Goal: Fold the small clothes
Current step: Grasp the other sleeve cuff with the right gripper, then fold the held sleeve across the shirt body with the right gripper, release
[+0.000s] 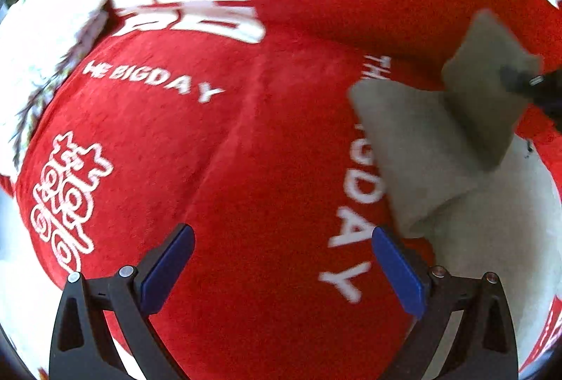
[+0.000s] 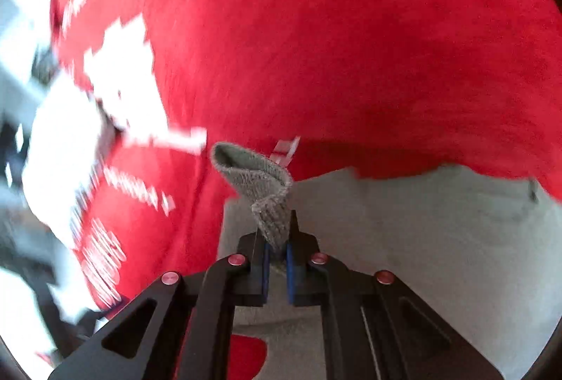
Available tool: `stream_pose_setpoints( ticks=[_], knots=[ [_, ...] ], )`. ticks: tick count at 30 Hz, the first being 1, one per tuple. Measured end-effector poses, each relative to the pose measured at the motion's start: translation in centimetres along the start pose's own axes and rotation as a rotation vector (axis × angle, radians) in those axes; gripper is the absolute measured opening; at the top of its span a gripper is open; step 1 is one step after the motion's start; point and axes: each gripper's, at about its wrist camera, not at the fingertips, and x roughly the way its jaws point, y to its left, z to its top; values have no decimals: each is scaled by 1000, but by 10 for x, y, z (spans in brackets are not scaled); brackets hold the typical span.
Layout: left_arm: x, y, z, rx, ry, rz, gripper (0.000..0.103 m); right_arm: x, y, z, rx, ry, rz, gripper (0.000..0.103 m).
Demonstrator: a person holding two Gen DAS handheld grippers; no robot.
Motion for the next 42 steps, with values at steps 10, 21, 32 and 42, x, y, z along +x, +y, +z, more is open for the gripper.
stream_pose_setpoints(
  ticks=[10, 21, 32, 42],
  knots=[
    [14, -86, 6, 184, 10, -27, 101, -119, -192, -42, 542, -134, -92, 8],
    [11, -90, 4, 168, 39, -20, 101, -105, -296, -114, 845, -4, -22, 33],
    [-8, -85, 24, 153, 21, -65, 101, -108, -279, -78, 613, 16, -104, 8],
    [15, -85, 37, 162, -27, -18, 101, -101, -286, -91, 561, 49, -161, 8]
  ],
)
